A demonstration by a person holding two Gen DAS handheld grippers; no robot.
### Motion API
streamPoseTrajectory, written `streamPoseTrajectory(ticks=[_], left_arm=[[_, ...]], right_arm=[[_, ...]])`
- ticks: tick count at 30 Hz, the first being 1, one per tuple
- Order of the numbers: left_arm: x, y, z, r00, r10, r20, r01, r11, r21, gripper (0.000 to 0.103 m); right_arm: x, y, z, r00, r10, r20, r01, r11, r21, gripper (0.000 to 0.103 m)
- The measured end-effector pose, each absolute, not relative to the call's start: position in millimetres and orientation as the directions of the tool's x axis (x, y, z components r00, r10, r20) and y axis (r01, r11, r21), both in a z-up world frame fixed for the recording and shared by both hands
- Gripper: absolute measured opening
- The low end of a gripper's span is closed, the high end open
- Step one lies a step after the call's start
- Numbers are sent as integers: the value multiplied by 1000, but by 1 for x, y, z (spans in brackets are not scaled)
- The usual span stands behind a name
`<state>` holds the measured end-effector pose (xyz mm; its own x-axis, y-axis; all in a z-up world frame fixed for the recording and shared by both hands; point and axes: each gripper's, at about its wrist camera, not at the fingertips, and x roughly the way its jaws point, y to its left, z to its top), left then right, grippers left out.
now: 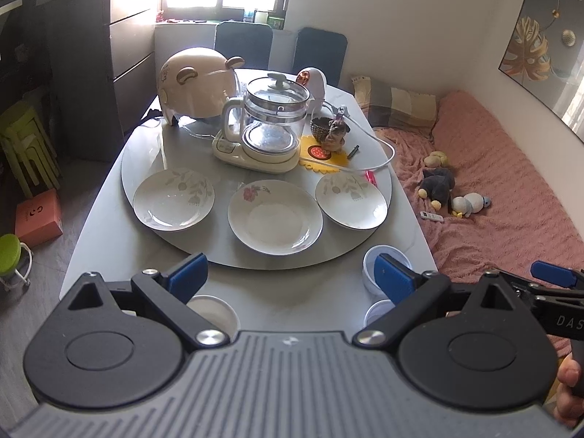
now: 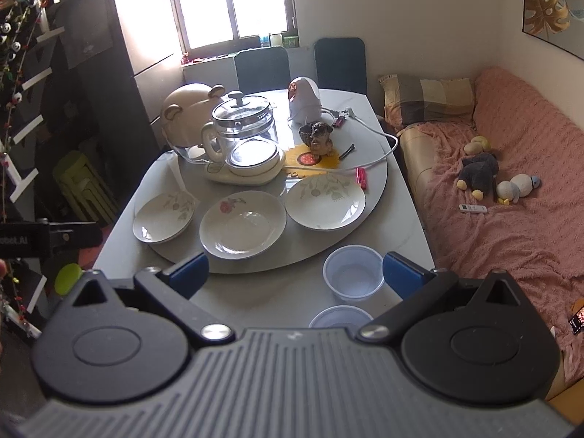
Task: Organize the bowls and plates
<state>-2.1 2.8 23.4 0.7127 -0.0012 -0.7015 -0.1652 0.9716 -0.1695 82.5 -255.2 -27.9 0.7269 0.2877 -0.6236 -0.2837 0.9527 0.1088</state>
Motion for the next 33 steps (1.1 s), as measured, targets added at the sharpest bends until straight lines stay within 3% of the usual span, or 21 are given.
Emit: streamPoseTrajectory(ticks=[26, 33], left_arm=[[-3, -2, 19, 713, -22, -701, -131, 978, -165, 99], [-11, -5, 21, 721, 15, -693, -120, 987, -103, 99]], right_arm=[[75, -257, -34, 731, 272, -626, -250, 960, 125, 103], [74, -244, -37, 719, 295, -629, -279, 952, 127, 103]])
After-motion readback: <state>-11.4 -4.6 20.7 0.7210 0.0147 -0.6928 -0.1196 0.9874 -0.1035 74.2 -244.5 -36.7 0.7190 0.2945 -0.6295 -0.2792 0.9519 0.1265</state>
